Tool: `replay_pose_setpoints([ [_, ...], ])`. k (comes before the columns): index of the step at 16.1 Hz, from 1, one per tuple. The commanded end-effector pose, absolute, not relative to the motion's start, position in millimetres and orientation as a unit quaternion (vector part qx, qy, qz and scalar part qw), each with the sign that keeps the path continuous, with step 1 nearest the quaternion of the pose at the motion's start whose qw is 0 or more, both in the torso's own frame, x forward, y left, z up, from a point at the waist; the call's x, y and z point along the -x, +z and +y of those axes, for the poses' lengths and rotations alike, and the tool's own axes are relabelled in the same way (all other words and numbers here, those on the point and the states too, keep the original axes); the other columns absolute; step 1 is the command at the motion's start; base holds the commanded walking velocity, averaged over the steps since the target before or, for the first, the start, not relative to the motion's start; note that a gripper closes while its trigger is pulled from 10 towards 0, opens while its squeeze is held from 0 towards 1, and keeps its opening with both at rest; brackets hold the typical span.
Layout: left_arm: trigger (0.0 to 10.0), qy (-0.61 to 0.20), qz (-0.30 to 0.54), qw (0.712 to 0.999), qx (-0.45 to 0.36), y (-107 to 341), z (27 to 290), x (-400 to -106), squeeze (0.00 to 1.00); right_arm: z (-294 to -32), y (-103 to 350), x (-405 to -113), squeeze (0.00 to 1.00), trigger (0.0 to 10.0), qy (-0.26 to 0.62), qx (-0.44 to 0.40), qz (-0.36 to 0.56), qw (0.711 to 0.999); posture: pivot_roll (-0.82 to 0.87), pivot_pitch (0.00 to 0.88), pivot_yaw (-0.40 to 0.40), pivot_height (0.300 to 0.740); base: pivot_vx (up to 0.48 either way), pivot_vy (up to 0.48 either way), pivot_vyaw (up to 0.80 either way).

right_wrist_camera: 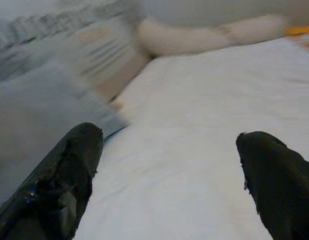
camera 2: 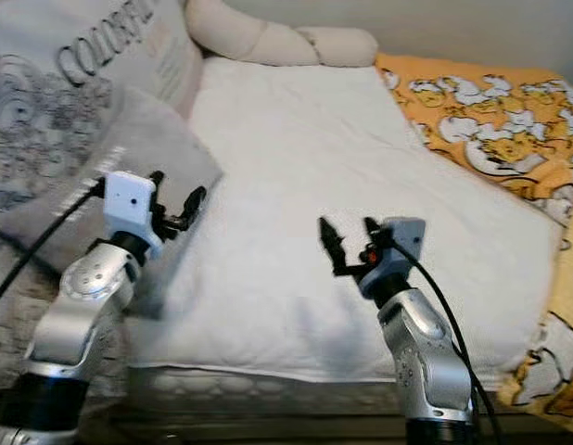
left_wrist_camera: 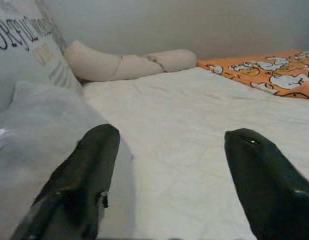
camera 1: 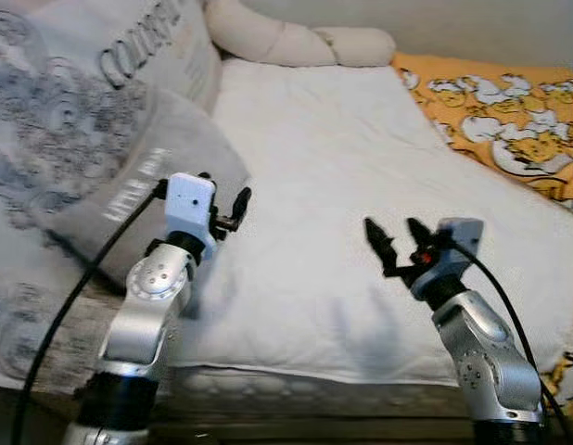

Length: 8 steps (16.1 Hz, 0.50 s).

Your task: Clean up the room

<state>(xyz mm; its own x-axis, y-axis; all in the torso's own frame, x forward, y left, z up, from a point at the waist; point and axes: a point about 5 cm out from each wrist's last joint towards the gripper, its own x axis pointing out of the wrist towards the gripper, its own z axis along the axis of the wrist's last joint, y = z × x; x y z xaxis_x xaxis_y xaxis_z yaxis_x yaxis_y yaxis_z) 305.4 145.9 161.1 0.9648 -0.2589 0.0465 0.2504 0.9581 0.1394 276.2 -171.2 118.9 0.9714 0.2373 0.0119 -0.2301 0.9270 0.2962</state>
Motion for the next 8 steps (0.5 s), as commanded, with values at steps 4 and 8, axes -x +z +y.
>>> replay_pose_setpoints([
  [4, 10.0, -0.093, 0.004, 0.994, -0.049, 152, 158, -293, 1.00, -171, 108, -278, 1.00, 10.0, 0.074, -0.116, 0.017, 0.990, 0.12, 0.000, -0.065, 0.740, 0.000, -0.435, 0.00],
  [8, 10.0, -0.066, 0.025, 0.996, -0.052, 147, 170, -299, 1.00, -163, 111, -287, 1.00, 10.0, 0.071, -0.115, 0.008, 0.991, 0.11, 0.000, -0.066, 0.740, 0.000, -0.421, 0.00],
])
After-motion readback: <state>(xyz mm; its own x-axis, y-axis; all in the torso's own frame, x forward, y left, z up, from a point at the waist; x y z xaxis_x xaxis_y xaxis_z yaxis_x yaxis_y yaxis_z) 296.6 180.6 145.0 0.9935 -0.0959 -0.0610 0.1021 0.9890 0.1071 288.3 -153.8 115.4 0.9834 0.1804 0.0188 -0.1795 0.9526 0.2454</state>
